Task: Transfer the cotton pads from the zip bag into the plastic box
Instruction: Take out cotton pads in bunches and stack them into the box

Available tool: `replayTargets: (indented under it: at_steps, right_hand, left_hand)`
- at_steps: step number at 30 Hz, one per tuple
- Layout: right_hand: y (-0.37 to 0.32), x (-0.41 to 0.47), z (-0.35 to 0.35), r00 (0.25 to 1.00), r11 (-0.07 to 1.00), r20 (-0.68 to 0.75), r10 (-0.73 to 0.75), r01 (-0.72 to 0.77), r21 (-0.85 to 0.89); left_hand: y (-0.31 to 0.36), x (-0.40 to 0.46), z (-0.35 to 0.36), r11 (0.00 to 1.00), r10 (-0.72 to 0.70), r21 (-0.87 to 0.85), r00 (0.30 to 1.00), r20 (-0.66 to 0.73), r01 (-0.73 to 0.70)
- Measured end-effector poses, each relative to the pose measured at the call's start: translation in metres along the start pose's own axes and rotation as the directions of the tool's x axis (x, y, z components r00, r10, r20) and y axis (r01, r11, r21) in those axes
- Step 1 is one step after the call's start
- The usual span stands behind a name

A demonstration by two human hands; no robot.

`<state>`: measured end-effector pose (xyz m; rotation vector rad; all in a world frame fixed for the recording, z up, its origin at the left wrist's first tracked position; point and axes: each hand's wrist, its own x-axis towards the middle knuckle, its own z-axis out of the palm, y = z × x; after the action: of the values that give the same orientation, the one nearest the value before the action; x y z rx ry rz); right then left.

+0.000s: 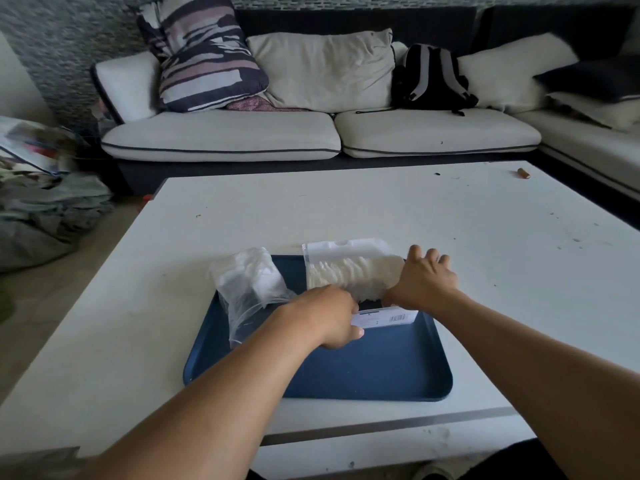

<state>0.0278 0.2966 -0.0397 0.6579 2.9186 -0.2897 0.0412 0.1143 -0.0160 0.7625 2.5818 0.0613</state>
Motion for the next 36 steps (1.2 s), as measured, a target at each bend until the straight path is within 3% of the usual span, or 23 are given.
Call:
replayTargets:
  at_steps: [4, 8, 11, 13, 15, 17, 20, 24, 28, 30, 32, 34, 36]
  right_hand:
    - [0.005, 0.004, 0.0, 0.974, 0.976, 0.193, 0.122, -0.153, 0.157]
    - [-0.003, 0.001, -0.002, 0.976, 0.979, 0.194, 0.102, -0.133, 0.153]
    - [-0.007, -0.001, -0.016, 0.996, 0.977, 0.088, 0.025, -0.042, 0.207]
    - [-0.008, -0.002, -0.022, 0.996, 0.95, -0.04, -0.08, 0.089, 0.3]
    - [-0.008, -0.006, -0.016, 0.968, 0.929, -0.128, -0.216, 0.245, 0.277]
    - [-0.008, -0.008, 0.002, 0.942, 0.925, -0.134, -0.307, 0.329, 0.192]
    - [-0.008, -0.006, 0.025, 0.943, 0.933, -0.123, -0.309, 0.325, 0.155]
    - [-0.026, -0.012, 0.012, 0.906, 0.897, -0.201, -0.372, 0.407, 0.175]
    - [-0.073, -0.048, -0.03, 0.792, 0.67, -0.392, -0.469, 0.608, 0.427]
    - [-0.093, -0.071, -0.038, 0.725, 0.624, -0.27, -0.634, 0.685, 0.375]
    - [-0.11, -0.095, -0.031, 0.635, 0.596, -0.049, -0.771, 0.747, 0.293]
    - [-0.121, -0.111, -0.014, 0.541, 0.55, 0.109, -0.834, 0.798, 0.249]
    - [-0.128, -0.115, -0.001, 0.524, 0.553, 0.191, -0.83, 0.817, 0.164]
  left_hand:
    - [0.002, -0.003, -0.002, 1.0, 0.003, 0.018, 1.0, -0.001, -0.003]
    - [0.002, -0.004, -0.001, 1.0, 0.005, -0.001, 1.0, 0.017, -0.005]
    - [0.0, -0.003, -0.001, 1.0, 0.018, -0.022, 1.0, 0.02, -0.018]
    - [0.0, -0.003, -0.003, 0.999, 0.025, -0.037, 1.0, 0.011, -0.025]
    - [-0.001, -0.004, -0.003, 0.998, 0.041, -0.036, 0.999, 0.001, -0.041]
    - [0.0, -0.004, -0.001, 0.998, 0.047, -0.031, 0.999, -0.001, -0.047]
    - [0.001, -0.007, -0.002, 0.998, 0.056, -0.034, 0.998, -0.012, -0.057]
    - [-0.013, -0.019, -0.017, 0.969, 0.123, -0.183, 0.966, -0.228, -0.167]
    - [-0.054, -0.045, -0.042, 0.942, -0.059, -0.318, 0.882, -0.467, -0.105]
    - [-0.082, -0.059, -0.049, 0.924, -0.201, -0.383, 0.859, -0.47, 0.006]
    - [-0.107, -0.07, -0.047, 0.886, -0.313, -0.449, 0.863, -0.397, 0.115]
    - [-0.124, -0.076, -0.039, 0.859, -0.38, -0.464, 0.877, -0.294, 0.217]
    - [-0.136, -0.074, -0.03, 0.853, -0.433, -0.437, 0.855, -0.284, 0.287]
